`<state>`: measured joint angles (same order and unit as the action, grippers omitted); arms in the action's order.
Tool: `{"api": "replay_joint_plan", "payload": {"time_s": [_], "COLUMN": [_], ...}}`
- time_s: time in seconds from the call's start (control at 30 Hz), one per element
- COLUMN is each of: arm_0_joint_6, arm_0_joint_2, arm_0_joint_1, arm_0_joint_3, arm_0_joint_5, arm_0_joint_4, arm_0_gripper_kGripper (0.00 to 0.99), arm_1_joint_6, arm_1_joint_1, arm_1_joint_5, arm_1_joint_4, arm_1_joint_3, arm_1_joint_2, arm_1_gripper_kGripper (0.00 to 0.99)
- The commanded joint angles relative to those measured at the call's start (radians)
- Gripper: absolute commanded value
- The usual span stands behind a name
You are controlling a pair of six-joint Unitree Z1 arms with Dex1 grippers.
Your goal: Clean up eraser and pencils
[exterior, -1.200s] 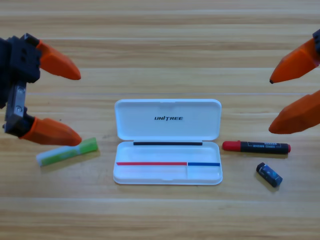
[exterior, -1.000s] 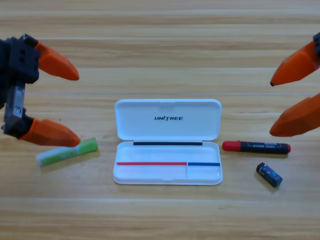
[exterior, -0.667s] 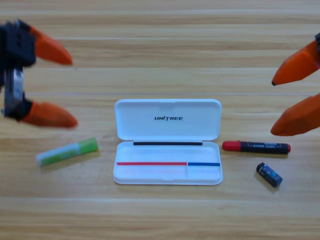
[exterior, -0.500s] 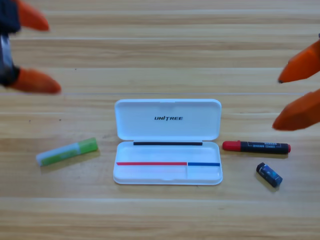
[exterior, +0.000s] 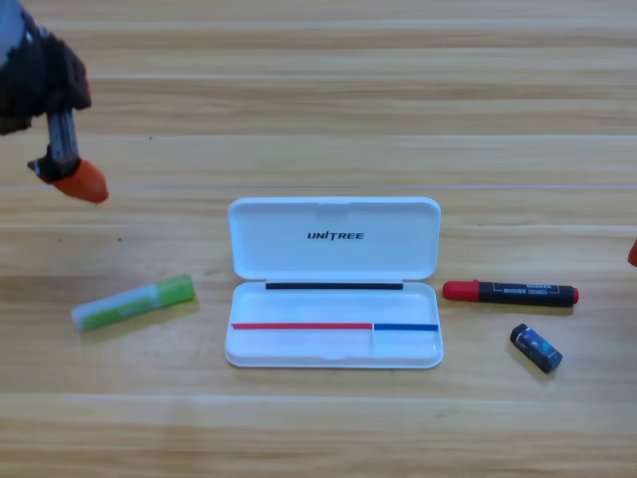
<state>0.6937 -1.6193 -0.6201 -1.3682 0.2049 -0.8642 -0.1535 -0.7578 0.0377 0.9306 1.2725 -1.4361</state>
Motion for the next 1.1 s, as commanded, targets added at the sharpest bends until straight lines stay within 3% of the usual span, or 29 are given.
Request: {"api": "replay_joint_plan", "payload": {"time_s": [0.03, 0.23, 0.57, 0.87, 1.1], "arm_0_joint_6": [0.032, 0.037, 0.038, 0.023, 0.018], "arm_0_joint_2": [-0.139, -0.199, -0.254, -0.286, -0.292], "arm_0_joint_1": [0.100, 0.123, 0.123, 0.125, 0.123], "arm_0_joint_3": [0.040, 0.049, 0.064, 0.080, 0.109], "arm_0_joint_5": [-0.028, -0.090, -0.202, -0.214, -0.214], "arm_0_joint_4": [-0.007, -0.004, -0.007, -0.001, 0.019], "arm_0_gripper_kGripper": [0.976, 0.985, 0.982, 0.959, 0.957], "arm_1_joint_6": [0.008, 0.034, 0.051, 0.052, 0.051], "arm_1_joint_1": [-0.046, -0.044, -0.040, -0.029, -0.021], "arm_1_joint_5": [-0.016, -0.032, -0.039, -0.042, -0.036], "arm_1_joint_4": [0.019, 0.010, -0.035, -0.064, -0.072], "arm_1_joint_3": [-0.016, 0.033, 0.037, 0.051, 0.077], "arm_1_joint_2": [-0.184, -0.343, -0.511, -0.612, -0.661], "arm_1_gripper_kGripper": [0.988, 0.969, 0.856, 0.770, 0.770]}}
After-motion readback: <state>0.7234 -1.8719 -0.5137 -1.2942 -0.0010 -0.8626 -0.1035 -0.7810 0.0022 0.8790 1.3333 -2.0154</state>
